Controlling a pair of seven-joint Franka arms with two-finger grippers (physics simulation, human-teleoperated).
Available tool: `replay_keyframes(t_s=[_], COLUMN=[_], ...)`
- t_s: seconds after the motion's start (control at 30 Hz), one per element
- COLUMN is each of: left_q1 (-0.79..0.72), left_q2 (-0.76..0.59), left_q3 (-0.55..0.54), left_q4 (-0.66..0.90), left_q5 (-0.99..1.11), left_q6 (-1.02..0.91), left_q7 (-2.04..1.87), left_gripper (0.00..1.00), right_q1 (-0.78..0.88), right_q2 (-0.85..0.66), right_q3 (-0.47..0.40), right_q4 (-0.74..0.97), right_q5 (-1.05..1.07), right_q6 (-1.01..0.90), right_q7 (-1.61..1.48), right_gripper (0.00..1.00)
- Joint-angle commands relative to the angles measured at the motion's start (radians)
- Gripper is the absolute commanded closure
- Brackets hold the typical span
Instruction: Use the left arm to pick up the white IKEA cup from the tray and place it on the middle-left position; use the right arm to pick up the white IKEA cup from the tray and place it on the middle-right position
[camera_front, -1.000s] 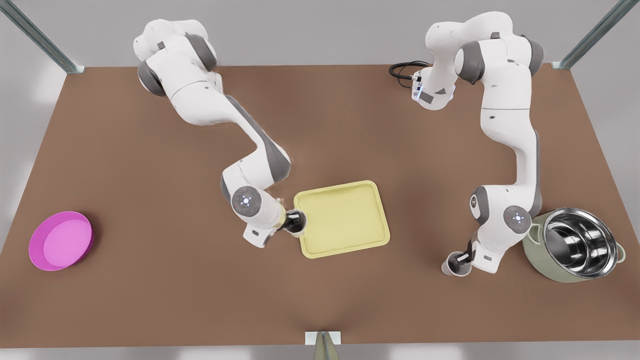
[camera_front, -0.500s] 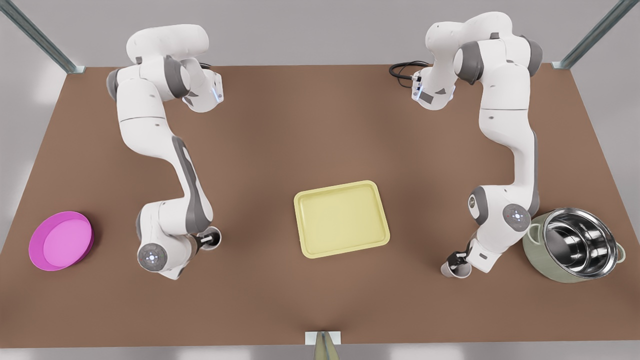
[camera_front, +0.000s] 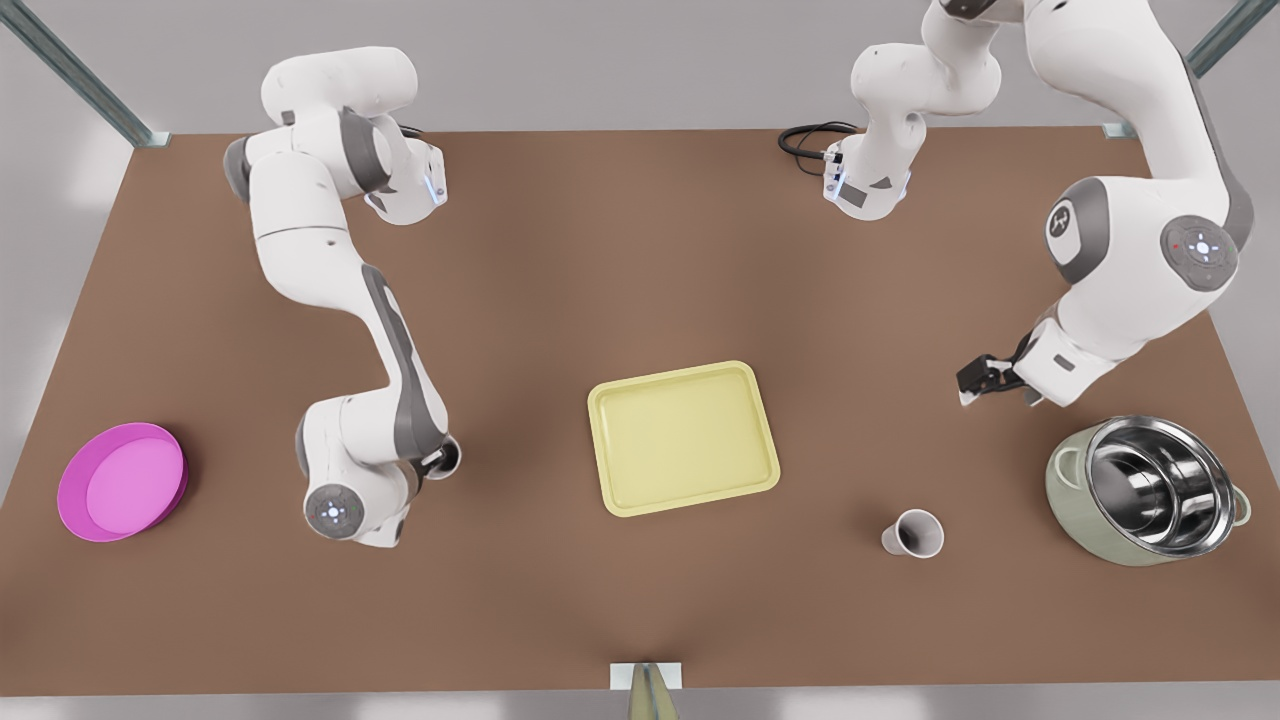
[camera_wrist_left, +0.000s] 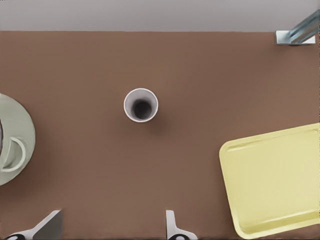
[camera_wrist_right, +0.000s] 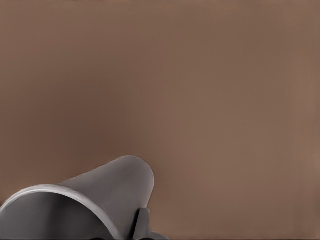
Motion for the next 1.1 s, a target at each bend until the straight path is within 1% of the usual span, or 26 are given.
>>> replay_keyframes(t_s=[0.0,0.1,0.33,0.5,0.57,0.67,0.87,0.9,0.93,0.97,1.0,1.07], left_q1=[-0.003,-0.003,-0.001,-0.001,-0.001,0.000,0.000,0.000,0.000,0.000,0.000,0.002], left_q2=[-0.002,-0.004,0.004,0.007,0.007,0.007,0.009,0.007,0.007,0.007,0.007,0.007], left_q3=[-0.005,-0.004,-0.004,-0.004,-0.002,-0.001,-0.001,0.001,-0.001,-0.001,0.001,0.001], left_q4=[0.015,0.015,0.013,0.013,0.010,0.013,0.010,0.010,0.010,0.010,0.010,0.009], left_q5=[0.010,0.010,0.010,0.010,0.010,0.010,0.010,0.010,0.010,0.010,0.010,0.010], left_q6=[-0.083,-0.102,-0.098,-0.095,-0.095,-0.096,-0.096,-0.096,-0.098,-0.098,-0.098,-0.098], left_q7=[0.079,0.080,0.079,0.079,0.080,0.079,0.080,0.080,0.080,0.080,0.080,0.080], left_gripper=[0.00,0.00,0.00,0.00,0.00,0.00,0.00,0.00,0.00,0.00,0.00,0.00], right_q1=[0.015,0.015,0.014,0.015,0.017,0.023,0.026,0.026,0.026,0.026,0.026,0.026], right_q2=[-0.003,-0.002,0.030,0.036,0.036,0.041,0.055,0.055,0.055,0.055,0.055,0.055], right_q3=[-0.023,-0.017,-0.020,-0.023,-0.027,-0.029,-0.029,-0.029,-0.029,-0.029,-0.029,-0.029], right_q4=[0.002,0.002,-0.003,-0.004,-0.004,-0.009,-0.012,-0.012,-0.012,-0.012,-0.012,-0.010], right_q5=[-0.053,-0.058,-0.087,-0.088,-0.088,-0.145,-0.148,-0.147,-0.147,-0.145,-0.145,-0.145], right_q6=[0.094,0.201,0.355,0.359,0.388,0.373,0.370,0.370,0.370,0.370,0.370,0.370], right_q7=[-0.129,-0.137,-0.166,-0.170,-0.177,-0.169,-0.166,-0.164,-0.164,-0.164,-0.163,-0.161], right_gripper=[1.00,1.00,1.00,1.00,1.00,1.00,1.00,0.95,0.82,0.71,0.68,0.54])
